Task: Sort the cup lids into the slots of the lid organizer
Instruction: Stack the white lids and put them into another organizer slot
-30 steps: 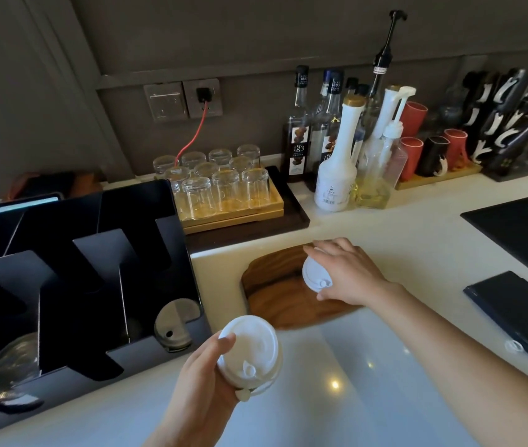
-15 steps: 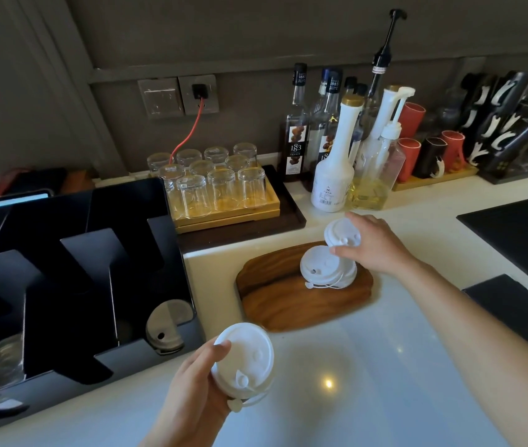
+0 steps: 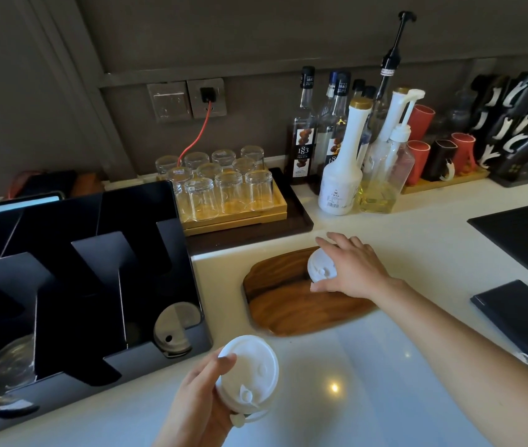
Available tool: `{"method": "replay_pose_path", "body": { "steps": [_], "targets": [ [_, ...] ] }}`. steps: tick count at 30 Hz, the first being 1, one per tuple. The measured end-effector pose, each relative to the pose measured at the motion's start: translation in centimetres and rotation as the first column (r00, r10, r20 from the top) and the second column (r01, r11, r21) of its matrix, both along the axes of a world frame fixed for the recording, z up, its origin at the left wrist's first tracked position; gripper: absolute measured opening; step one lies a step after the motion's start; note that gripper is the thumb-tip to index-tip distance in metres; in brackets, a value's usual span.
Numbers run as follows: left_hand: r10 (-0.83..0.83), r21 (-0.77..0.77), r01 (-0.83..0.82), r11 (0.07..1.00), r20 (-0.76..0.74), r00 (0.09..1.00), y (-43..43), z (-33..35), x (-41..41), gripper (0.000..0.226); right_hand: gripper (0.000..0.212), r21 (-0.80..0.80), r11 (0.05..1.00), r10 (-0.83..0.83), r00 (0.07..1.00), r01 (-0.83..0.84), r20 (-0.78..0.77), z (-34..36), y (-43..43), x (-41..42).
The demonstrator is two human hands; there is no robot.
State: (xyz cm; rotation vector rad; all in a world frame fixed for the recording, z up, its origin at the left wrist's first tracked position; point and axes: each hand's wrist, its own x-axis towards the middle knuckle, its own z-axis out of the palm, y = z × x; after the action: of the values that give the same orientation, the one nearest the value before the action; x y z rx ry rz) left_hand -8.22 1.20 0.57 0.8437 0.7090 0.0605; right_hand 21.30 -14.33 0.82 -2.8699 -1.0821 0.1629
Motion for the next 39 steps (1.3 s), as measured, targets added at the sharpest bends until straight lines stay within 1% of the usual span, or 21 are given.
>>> {"method": "replay_pose_path", "body": {
  "steps": [3, 6, 11, 13, 15, 17, 19, 21, 23, 26, 29, 32, 34, 37, 39],
  "targets": [
    [-0.011, 0.001, 0.011, 1.0, -0.001, 1.0, -0.1, -0.1, -0.1, 0.034, 0.117, -0.059, 0.996, 0.068, 0.996, -0.072, -0.064, 0.6, -0.8, 0.2],
    [-0.023, -0.004, 0.023, 1.0, 0.0, 1.0, -0.5, -0.1, 0.2, 0.029, 0.112, -0.101, 0.983, 0.139, 0.983, -0.152, -0.123, 1.4, -0.9, 0.7],
    [-0.027, -0.009, 0.027, 1.0, -0.014, 1.0, -0.8, -0.3, 0.1, 0.047, 0.104, -0.279, 0.938, 0.162, 0.97, -0.208, -0.179, 2.4, 1.0, 1.7],
    [-0.043, 0.004, 0.043, 0.999, -0.002, 0.999, -0.7, -0.1, 0.0, 0.046, 0.096, -0.302, 0.927, 0.175, 0.969, -0.222, -0.173, 2.5, 1.6, 2.3],
    [-0.045, 0.008, 0.045, 0.999, 0.021, 0.999, -0.4, 0.2, 0.0, 0.038, 0.09, -0.287, 0.927, 0.204, 0.966, -0.242, -0.157, 2.5, 1.9, 2.3],
    [-0.032, 0.007, 0.031, 0.999, 0.036, 0.999, -0.1, 0.5, -0.2, 0.032, 0.09, -0.221, 0.945, 0.215, 0.967, -0.241, -0.137, 2.9, 1.7, 2.3],
    [-0.01, 0.012, 0.009, 1.0, 0.026, 1.0, 0.1, 0.5, -0.3, 0.03, 0.096, -0.077, 0.981, 0.165, 0.977, -0.177, -0.134, 3.9, 0.9, 2.9],
    [0.018, 0.021, -0.018, 1.0, -0.001, 1.0, 0.2, 0.1, -0.5, 0.028, 0.099, 0.049, 0.996, 0.08, 0.981, -0.072, -0.174, 5.2, -0.4, 4.1],
    [0.034, 0.022, -0.034, 0.999, -0.016, 0.999, 0.1, -0.1, -0.5, 0.027, 0.099, 0.046, 0.999, 0.032, 0.975, -0.023, -0.22, 6.0, -1.9, 5.0],
    [0.035, 0.012, -0.035, 0.999, -0.01, 0.999, -0.1, 0.0, -0.3, 0.027, 0.097, -0.021, 0.998, 0.043, 0.955, -0.052, -0.293, 5.6, -3.3, 5.0],
    [0.029, 0.019, -0.028, 0.999, -0.025, 0.999, -0.3, 0.0, -0.2, 0.028, 0.095, 0.018, 0.999, 0.05, 0.942, -0.046, -0.333, 4.6, -3.5, 4.7],
    [0.027, 0.026, -0.026, 0.999, -0.038, 0.999, -0.4, 0.2, -0.2, 0.029, 0.096, 0.081, 0.996, -0.016, 0.955, 0.042, -0.295, 3.4, -3.2, 4.5],
    [0.019, 0.025, -0.018, 1.0, -0.038, 0.999, -0.5, 0.6, -0.2, 0.029, 0.099, 0.093, 0.991, -0.067, 0.965, 0.093, -0.254, 2.4, -3.0, 4.1],
    [0.02, 0.022, -0.019, 1.0, -0.047, 0.999, -0.5, 0.9, -0.3, 0.028, 0.1, 0.051, 0.996, -0.066, 0.977, 0.078, -0.204, 1.0, -3.1, 3.3],
    [0.011, 0.032, -0.009, 0.999, -0.064, 0.998, -0.6, 0.9, -0.2, 0.034, 0.102, 0.073, 0.994, -0.062, 0.975, 0.079, -0.213, 0.4, -3.4, 3.1]
  ]
}}
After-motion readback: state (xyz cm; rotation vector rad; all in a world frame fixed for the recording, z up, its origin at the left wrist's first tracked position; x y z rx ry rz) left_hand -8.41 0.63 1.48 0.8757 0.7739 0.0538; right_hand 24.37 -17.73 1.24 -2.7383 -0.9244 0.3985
